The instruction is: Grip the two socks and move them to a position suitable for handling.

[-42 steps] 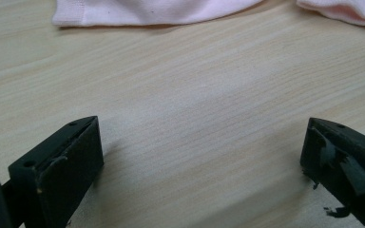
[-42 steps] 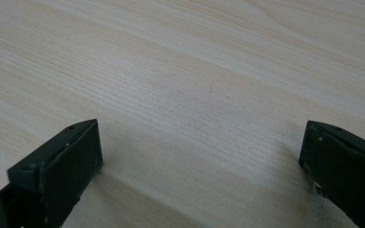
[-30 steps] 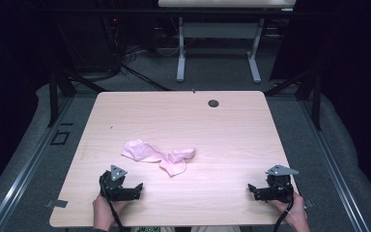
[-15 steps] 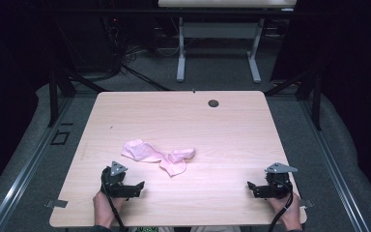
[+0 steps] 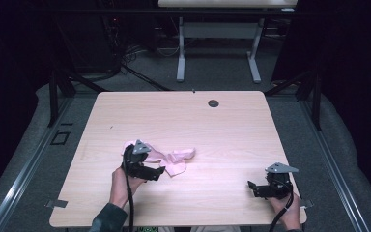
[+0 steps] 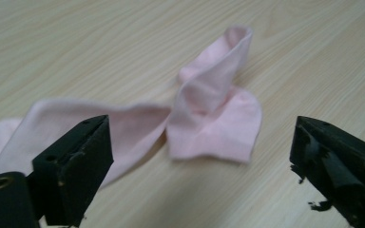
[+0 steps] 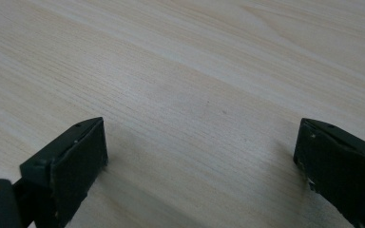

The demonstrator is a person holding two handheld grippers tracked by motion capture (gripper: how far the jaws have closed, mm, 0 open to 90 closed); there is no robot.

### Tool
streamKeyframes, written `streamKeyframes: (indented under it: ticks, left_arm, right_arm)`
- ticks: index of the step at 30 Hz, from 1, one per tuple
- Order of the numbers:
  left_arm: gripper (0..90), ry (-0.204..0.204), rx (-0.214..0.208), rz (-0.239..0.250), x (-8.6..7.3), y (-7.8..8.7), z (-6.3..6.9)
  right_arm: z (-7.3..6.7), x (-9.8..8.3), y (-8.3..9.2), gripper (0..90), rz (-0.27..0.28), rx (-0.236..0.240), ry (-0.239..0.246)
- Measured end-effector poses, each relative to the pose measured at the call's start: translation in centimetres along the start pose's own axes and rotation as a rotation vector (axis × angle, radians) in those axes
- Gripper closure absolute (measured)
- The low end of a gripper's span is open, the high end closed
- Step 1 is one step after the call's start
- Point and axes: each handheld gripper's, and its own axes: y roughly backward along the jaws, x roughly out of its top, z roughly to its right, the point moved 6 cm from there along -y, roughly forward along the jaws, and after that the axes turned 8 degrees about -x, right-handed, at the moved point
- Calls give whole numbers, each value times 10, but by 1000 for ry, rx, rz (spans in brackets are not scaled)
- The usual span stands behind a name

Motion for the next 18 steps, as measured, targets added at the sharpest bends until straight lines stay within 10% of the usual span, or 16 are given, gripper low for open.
streamKeyframes:
  ticks: [8, 18]
  left_arm:
    - [195, -57, -47, -82, 33, -45, 12]
    - [353, -73, -13, -219, 25, -79, 9]
  right_arm:
    - [1, 0, 0, 60, 11, -11, -16]
    - [1, 0, 1, 77, 13, -17, -24]
